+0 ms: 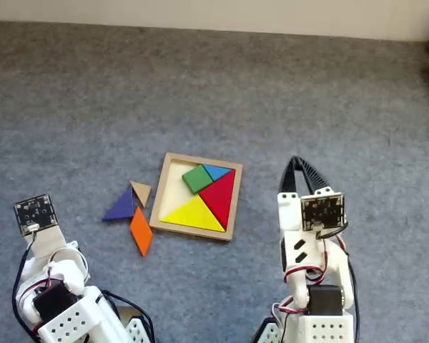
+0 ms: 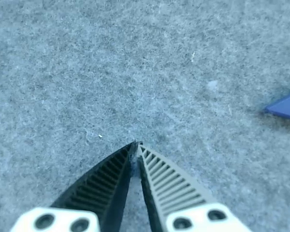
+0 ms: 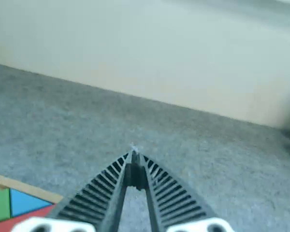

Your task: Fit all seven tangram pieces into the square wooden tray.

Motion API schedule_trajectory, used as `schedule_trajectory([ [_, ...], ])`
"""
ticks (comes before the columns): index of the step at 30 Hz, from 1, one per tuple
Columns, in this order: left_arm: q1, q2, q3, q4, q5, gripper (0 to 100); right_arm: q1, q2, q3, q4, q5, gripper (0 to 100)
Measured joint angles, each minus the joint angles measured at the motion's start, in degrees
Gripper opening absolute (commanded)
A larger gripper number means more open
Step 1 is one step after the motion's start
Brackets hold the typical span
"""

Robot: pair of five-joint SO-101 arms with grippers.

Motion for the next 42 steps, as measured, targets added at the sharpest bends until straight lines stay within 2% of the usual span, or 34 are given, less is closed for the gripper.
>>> schedule_trajectory([
  [6,0.0,0.0,0.0,0.0,0.0,1,0.4,-0.1,0.3,1.5,-0.7,0.6],
  [14,0.0,0.0,0.0,0.0,0.0,1,0.4,-0.1,0.3,9.9,-18.5,0.6],
  [17,0.0,0.0,0.0,0.0,0.0,1,0.4,-0.1,0.3,15.7,-22.3,0.6],
  [23,0.0,0.0,0.0,0.0,0.0,1,0.4,-0.1,0.3,27.4,-23.5,0.6],
  [33,0.0,0.0,0.0,0.0,0.0,1,0.4,-0.1,0.3,40.4,-23.5,0.6],
  [42,0.0,0.0,0.0,0.0,0.0,1,0.4,-0.2,0.3,47.5,-23.5,0.6],
])
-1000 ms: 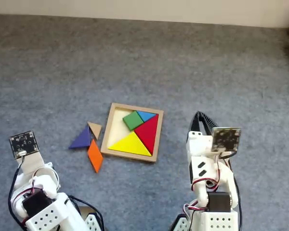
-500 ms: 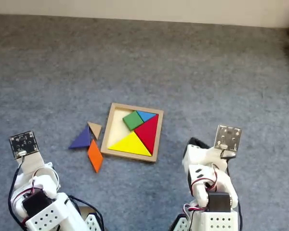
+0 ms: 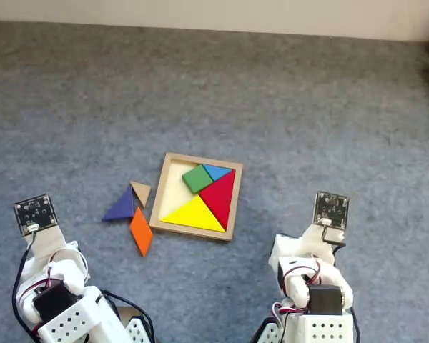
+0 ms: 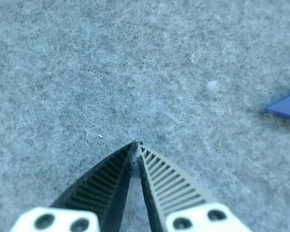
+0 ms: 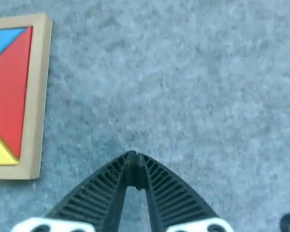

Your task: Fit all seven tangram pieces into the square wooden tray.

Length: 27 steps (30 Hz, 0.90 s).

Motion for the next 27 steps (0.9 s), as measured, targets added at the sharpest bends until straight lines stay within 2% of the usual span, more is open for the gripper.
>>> schedule_trajectory([
  [22,0.0,0.0,0.0,0.0,0.0,1,0.0,0.0,0.0,1.6,0.0,0.6],
  [27,4.1,0.0,0.0,0.0,0.0,1,0.0,-0.1,0.0,1.6,0.0,0.6],
])
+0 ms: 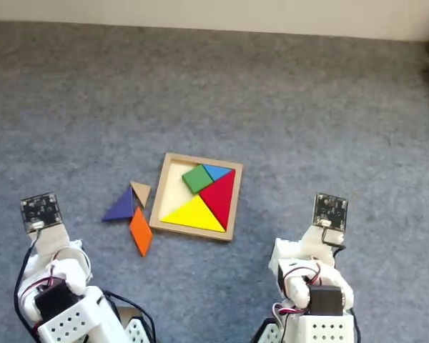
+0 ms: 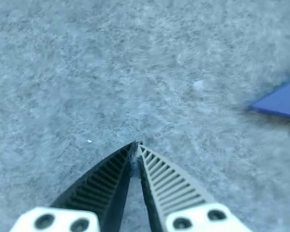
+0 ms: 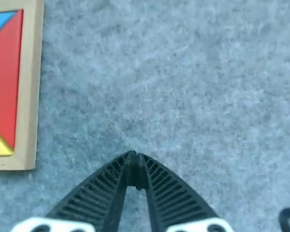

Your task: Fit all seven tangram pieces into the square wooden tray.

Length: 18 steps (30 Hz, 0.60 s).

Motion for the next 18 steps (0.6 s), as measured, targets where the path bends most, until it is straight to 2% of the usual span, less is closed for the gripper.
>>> schedule_trajectory([
  [8,5.0,0.0,0.0,0.0,0.0,1,0.0,-0.2,0.0,0.4,0.0,0.6],
  [14,11.9,0.0,0.0,0.8,-0.1,1,0.0,-0.2,0.0,0.5,0.0,0.6],
  [18,12.5,0.0,-0.3,0.8,-0.1,1,1.0,-0.2,0.0,0.5,0.0,0.6],
])
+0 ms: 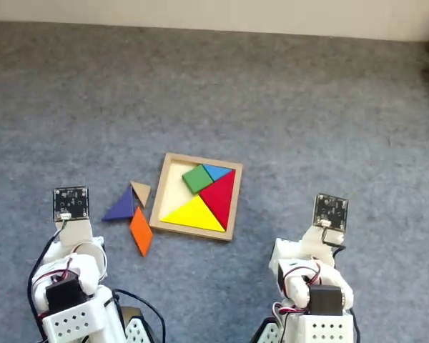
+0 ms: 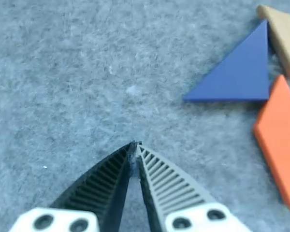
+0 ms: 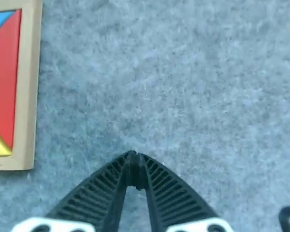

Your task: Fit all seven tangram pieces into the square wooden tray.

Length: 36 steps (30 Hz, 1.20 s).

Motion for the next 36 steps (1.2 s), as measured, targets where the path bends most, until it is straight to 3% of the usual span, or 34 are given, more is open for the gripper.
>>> schedule_trajectory([
  [4,0.1,0.0,-1.8,-2.4,-0.4,1,0.9,0.0,0.0,0.0,0.0,0.6],
  [9,3.8,0.0,-6.7,-3.4,-10.0,1,1.1,0.0,0.0,0.0,0.0,0.6],
  [14,10.7,0.0,-13.2,2.4,-9.8,1,1.1,0.0,0.0,0.0,0.0,0.6],
  [20,13.2,1.8,-16.6,3.1,-9.8,1,1.1,0.0,0.0,0.0,0.0,0.6],
  [27,19.8,23.5,-26.6,1.7,-9.8,1,1.1,0.0,0.0,0.0,0.0,0.6],
  [33,22.2,43.1,-34.9,-0.9,-5.2,14,1.1,0.0,0.0,0.0,0.0,0.6],
  [36,22.1,51.1,-35.5,-3.2,-4.7,15,1.1,0.0,0.0,0.0,0.0,0.6],
])
